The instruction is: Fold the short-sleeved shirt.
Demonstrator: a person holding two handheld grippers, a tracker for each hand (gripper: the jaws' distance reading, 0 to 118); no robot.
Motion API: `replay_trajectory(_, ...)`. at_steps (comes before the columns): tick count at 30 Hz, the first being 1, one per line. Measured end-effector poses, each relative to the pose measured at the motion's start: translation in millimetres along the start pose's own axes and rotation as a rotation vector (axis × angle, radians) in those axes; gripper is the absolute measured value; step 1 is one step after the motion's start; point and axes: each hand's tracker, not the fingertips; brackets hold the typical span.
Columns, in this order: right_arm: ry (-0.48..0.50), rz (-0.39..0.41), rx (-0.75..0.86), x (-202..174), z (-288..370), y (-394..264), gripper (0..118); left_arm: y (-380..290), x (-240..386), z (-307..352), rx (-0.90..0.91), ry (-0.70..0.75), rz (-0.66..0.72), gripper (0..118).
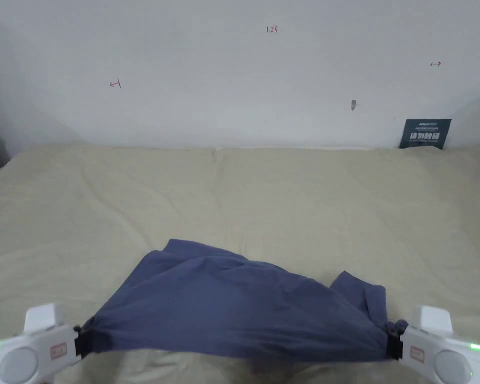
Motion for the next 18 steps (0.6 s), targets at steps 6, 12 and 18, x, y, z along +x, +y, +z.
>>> replay_trajectory(6,-0.015,-0.047,-0.074,16.6,29.5,-78.5,6,-71.3,-21.7,16.5,-0.095,0.032,0.006,3)
replay_trajectory(12,-0.031,-0.051,-0.148,29.2,41.8,-125.6,6,-121.6,-36.8,20.7,-0.243,0.08,-0.013,3)
replay_trajectory(18,-0.053,-0.061,-0.151,24.5,44.4,-131.9,8,-128.1,-37.1,15.2,-0.27,0.088,0.027,3)
